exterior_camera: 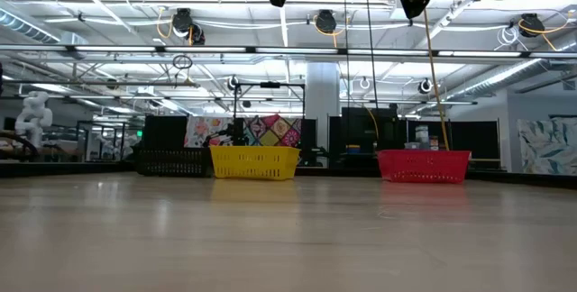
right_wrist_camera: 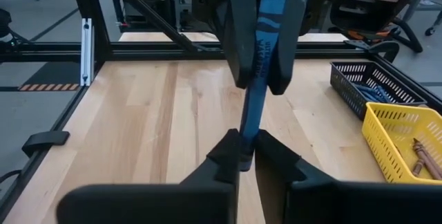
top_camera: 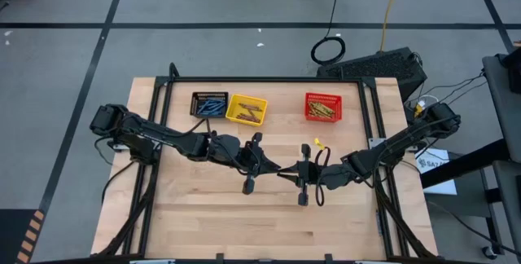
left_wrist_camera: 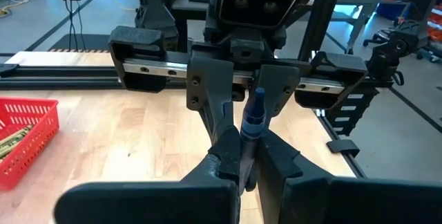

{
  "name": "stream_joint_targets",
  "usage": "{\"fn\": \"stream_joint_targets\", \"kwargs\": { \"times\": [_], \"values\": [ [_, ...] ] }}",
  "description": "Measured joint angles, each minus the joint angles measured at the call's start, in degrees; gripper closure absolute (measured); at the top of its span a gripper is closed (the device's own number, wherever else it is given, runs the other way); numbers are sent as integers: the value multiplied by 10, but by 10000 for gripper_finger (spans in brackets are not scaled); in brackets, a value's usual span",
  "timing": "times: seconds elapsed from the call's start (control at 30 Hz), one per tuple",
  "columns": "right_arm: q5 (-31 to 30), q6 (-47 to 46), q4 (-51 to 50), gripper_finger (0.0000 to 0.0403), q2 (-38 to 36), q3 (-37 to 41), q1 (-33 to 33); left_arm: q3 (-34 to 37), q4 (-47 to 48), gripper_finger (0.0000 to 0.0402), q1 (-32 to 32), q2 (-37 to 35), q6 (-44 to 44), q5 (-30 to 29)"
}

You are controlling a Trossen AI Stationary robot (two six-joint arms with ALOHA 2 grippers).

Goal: Sort crayons
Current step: Put the right blue crayon into the black bin

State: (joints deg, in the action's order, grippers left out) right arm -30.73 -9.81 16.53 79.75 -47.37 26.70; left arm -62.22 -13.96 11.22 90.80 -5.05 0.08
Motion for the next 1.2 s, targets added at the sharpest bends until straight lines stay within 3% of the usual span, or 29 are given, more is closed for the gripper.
{"fn": "stream_joint_targets", "kwargs": {
  "times": [0.43,0.7,1.0,1.2],
  "values": [
    [-1,1,0,323,0,0,0,0,1,388,1,0,-6,1],
    [-36,1,-8,264,0,0,1,0,1,389,2,0,-35,1],
    [-64,-1,-63,216,0,0,0,0,27,389,-3,0,-32,0],
    [-83,-71,-132,208,0,0,0,0,42,389,-4,-2,-35,-1]
  ]
}}
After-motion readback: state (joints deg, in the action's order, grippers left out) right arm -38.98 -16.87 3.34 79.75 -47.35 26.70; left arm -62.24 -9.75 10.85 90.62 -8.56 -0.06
